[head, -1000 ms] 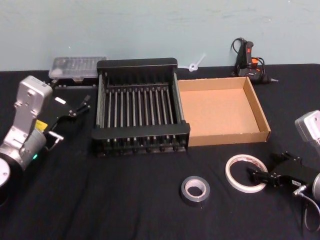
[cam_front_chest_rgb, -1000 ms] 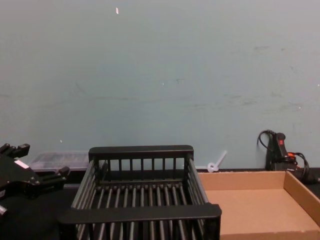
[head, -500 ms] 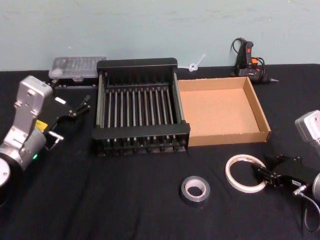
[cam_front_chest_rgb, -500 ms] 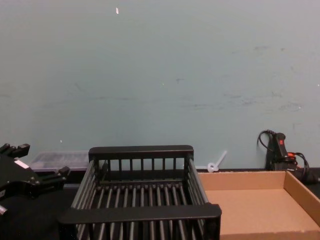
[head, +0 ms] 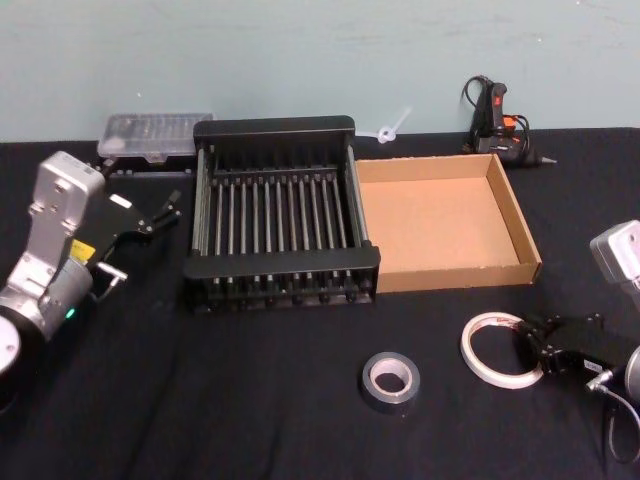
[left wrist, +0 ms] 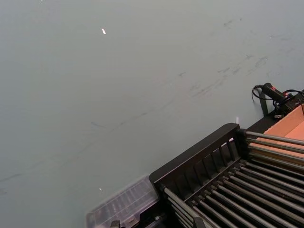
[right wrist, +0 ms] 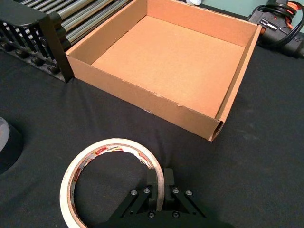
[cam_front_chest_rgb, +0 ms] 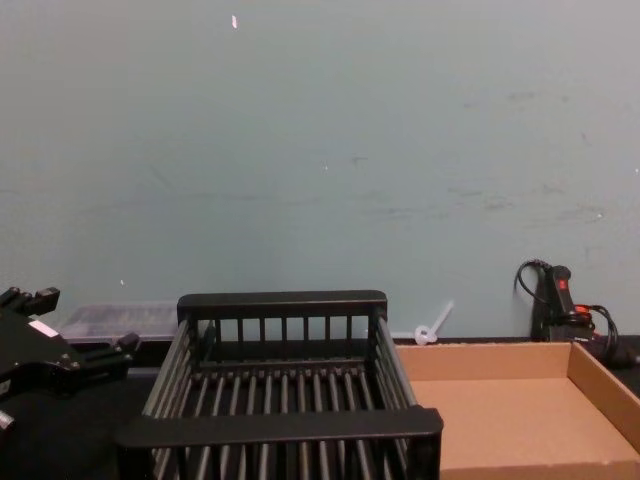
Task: Pick up the white tape and place it into the black box , Pick up the silver tape and place it into the brown box.
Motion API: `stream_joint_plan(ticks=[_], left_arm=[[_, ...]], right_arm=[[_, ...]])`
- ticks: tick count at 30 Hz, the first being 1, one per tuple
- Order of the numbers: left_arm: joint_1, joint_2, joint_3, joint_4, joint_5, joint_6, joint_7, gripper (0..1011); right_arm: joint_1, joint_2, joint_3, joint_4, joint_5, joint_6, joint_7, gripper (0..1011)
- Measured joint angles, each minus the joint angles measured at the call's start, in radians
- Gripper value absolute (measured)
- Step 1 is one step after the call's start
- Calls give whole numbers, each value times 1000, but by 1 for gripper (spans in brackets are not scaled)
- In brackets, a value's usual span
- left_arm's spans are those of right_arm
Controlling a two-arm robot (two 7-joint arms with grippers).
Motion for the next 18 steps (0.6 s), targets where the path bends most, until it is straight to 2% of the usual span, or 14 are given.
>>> stream_joint_plan(ticks=[18], left_arm=[[0,0,0,0,0,0,0,1001]], right_arm=[[0,0,0,0,0,0,0,96]])
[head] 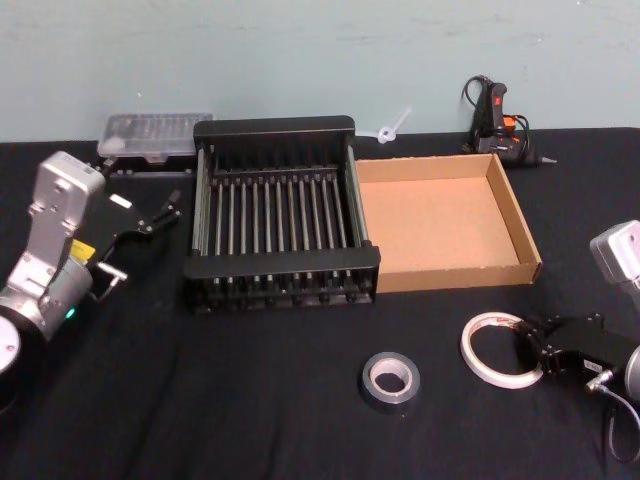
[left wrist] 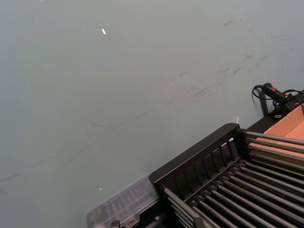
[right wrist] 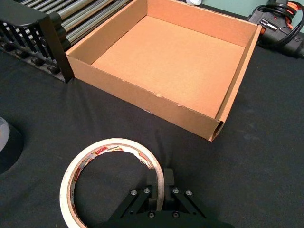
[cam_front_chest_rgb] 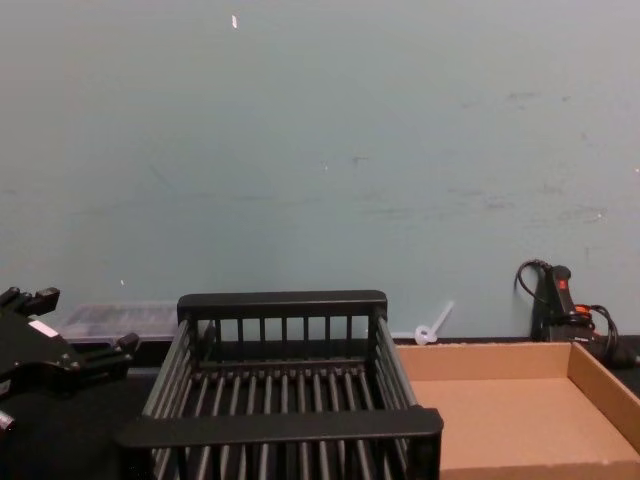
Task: Pick up the white tape and place it into the black box , Pick up the silver tape and place it into the brown box.
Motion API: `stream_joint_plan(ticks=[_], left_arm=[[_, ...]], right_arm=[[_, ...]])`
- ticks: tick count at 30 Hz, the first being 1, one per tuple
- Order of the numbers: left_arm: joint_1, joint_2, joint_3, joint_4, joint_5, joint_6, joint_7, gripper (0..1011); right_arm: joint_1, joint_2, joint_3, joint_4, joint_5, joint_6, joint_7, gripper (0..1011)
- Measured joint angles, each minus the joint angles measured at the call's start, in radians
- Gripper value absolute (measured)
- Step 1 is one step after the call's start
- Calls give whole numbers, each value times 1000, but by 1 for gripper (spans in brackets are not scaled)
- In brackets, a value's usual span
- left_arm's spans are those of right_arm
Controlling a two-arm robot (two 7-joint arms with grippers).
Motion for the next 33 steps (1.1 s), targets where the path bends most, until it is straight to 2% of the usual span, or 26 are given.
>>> stream_joint_plan(ticks=[4,20,33], left_arm=[[0,0,0,0,0,0,0,1001],[0,0,0,0,0,0,0,1002],[0,0,0,0,0,0,0,1001]], right_arm=[[0,0,1,0,0,-2,1,96],[-23,-17,50,-48,0,-70,-10,96],[-19,-29,71,-61,-11,-94,-16,96]])
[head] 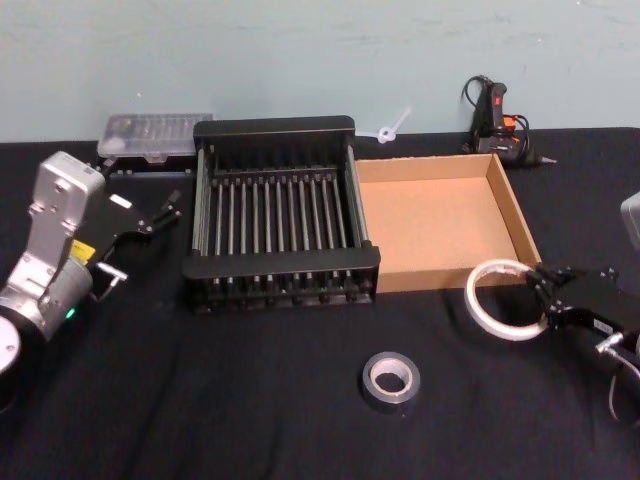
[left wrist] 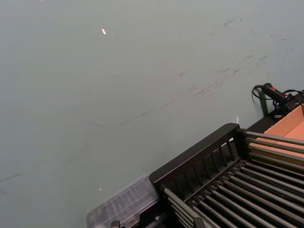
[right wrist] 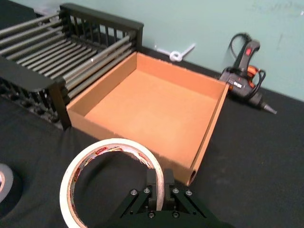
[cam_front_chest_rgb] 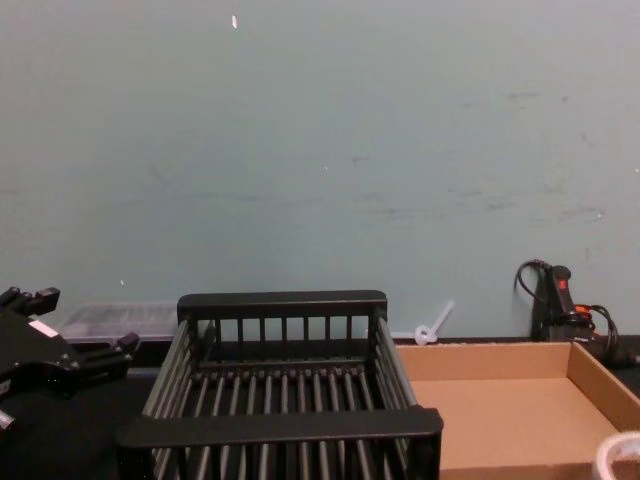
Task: Pick up the white tape and place it into the black box , Pick up the silver tape and place it into the brown box.
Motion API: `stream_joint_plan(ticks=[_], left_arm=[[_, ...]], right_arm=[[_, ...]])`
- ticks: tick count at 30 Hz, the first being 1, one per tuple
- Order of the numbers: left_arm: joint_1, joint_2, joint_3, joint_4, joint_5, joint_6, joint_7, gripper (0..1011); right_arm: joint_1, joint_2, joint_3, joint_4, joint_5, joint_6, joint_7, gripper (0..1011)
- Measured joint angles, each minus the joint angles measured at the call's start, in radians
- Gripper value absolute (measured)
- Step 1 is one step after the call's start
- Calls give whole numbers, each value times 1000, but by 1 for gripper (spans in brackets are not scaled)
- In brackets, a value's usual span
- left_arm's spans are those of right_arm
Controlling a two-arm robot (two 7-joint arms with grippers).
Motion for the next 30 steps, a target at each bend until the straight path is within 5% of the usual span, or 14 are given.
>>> stream_joint_plan(ticks=[18,30], left_arm=[[0,0,0,0,0,0,0,1001],[0,0,0,0,0,0,0,1001]], right_arm=[[105,-44,-19,17,-27,-62,15,96],[210,-86,-82,65,-58,-90,38,96]])
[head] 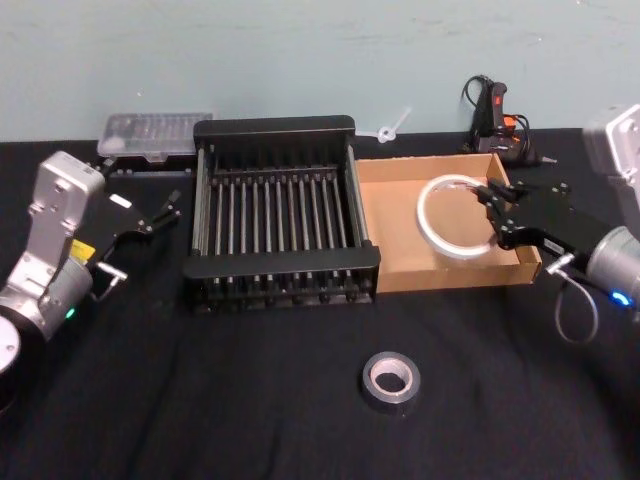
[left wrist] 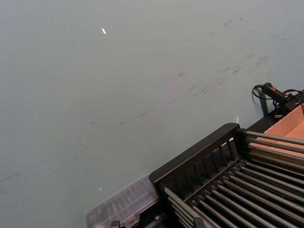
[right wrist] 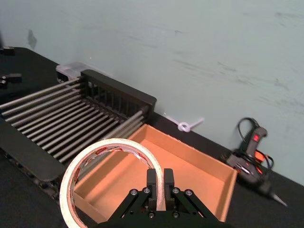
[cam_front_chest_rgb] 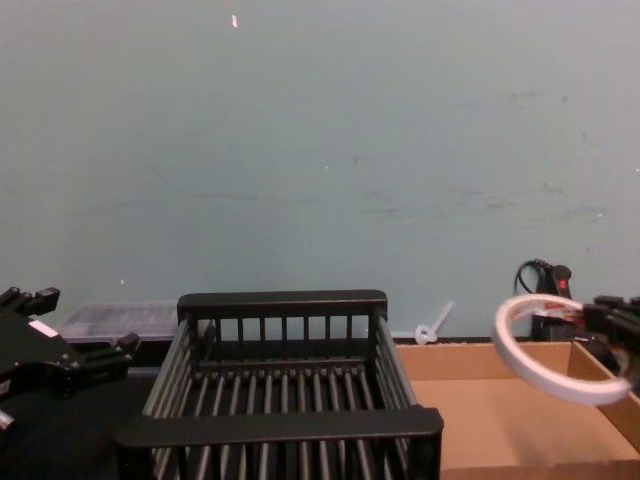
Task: Pick up the white tape and place it into the black box , Pick up the silver tape and place it into the brown box.
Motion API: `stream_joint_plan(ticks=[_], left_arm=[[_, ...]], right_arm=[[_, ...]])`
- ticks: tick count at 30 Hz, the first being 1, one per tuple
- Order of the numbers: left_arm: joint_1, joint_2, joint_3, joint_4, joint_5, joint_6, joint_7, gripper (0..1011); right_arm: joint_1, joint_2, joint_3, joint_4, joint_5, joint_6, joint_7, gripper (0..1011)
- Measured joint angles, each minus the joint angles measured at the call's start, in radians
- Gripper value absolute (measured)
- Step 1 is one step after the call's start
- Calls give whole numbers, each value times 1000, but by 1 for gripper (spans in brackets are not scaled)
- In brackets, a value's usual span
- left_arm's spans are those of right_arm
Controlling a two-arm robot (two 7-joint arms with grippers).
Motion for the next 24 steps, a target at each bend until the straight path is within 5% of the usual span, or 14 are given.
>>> stream_joint_plan(ticks=[14,24], left_arm=[[0,0,0,0,0,0,0,1002],[0,0,0,0,0,0,0,1001]], right_arm=[[136,-60,-97,89,-39,-28,46,96],[259,-125,-173,212,-67,-46,77,96]])
